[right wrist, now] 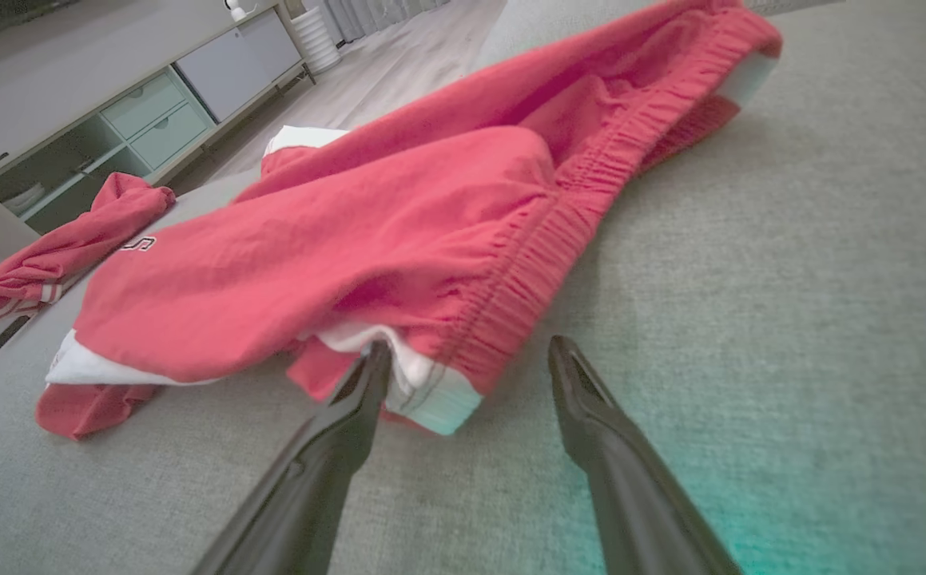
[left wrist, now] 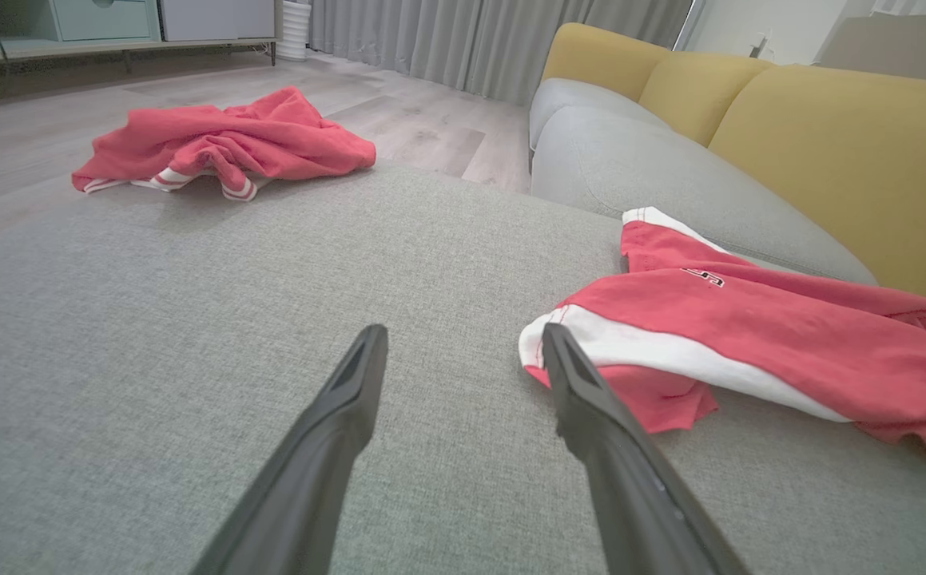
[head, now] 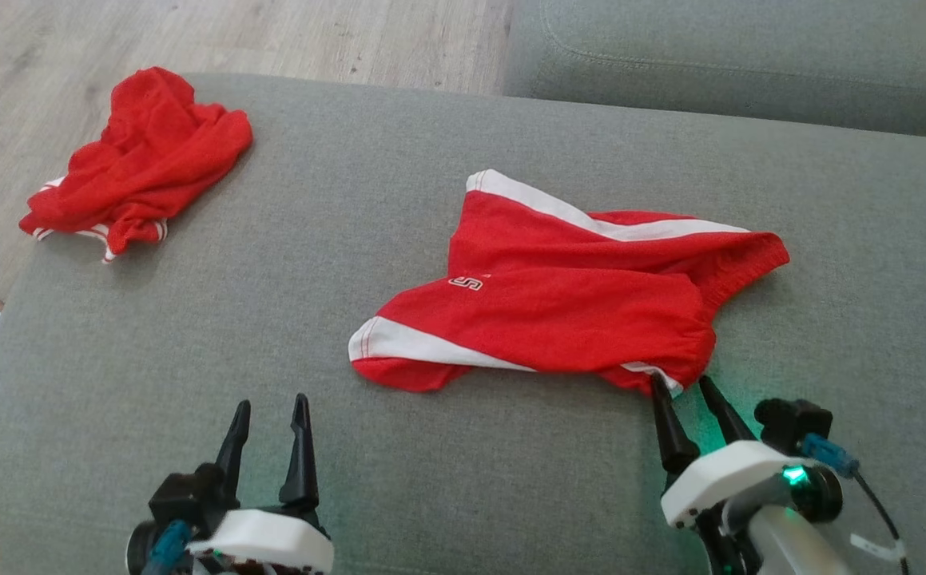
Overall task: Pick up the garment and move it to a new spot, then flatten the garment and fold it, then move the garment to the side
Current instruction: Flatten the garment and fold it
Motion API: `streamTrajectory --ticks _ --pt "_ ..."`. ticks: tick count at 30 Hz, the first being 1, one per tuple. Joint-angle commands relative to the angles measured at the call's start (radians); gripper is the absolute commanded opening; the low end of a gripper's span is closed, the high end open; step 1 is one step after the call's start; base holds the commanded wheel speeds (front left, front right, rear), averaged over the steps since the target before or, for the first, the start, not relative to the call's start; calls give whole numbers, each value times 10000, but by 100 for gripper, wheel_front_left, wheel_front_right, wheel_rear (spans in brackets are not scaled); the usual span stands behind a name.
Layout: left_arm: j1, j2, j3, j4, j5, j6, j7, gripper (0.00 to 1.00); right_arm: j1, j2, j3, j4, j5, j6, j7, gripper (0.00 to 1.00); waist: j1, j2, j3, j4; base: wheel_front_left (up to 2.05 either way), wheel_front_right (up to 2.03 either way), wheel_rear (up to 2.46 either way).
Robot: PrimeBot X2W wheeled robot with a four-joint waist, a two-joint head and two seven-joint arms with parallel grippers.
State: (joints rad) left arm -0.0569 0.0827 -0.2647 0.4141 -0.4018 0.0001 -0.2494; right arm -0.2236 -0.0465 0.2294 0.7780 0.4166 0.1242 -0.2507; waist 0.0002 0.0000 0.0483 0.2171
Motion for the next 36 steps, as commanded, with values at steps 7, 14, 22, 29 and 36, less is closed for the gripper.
streamTrajectory --ticks 7,14,22,29,36 --pt "-456 -30 394 -332 138 42 -124 100 -675 -37 822 -99 402 65 -109 55 -2 0 60 -94 0 0 0" --pt "-470 -59 407 -201 105 -2 -124 100 -628 -37 1177 -41 674 65 -110 0 -2 0 49 -351 0 0 0" --pt "-619 -108 390 75 -56 -150 -124 100 -638 -37 861 -46 363 65 -110 0 -2 0 44 -701 0 0 0" --pt "-1199 -140 108 951 -394 -635 407 100 -435 -37 -612 -542 -1074 65 -110 0 -2 0 96 -1042 0 0 0" --pt "-1390 -252 -731 1402 -1319 -1201 1190 100 -253 -37 -938 -747 -1662 65 -110 0 -2 0 151 -1366 0 0 0"
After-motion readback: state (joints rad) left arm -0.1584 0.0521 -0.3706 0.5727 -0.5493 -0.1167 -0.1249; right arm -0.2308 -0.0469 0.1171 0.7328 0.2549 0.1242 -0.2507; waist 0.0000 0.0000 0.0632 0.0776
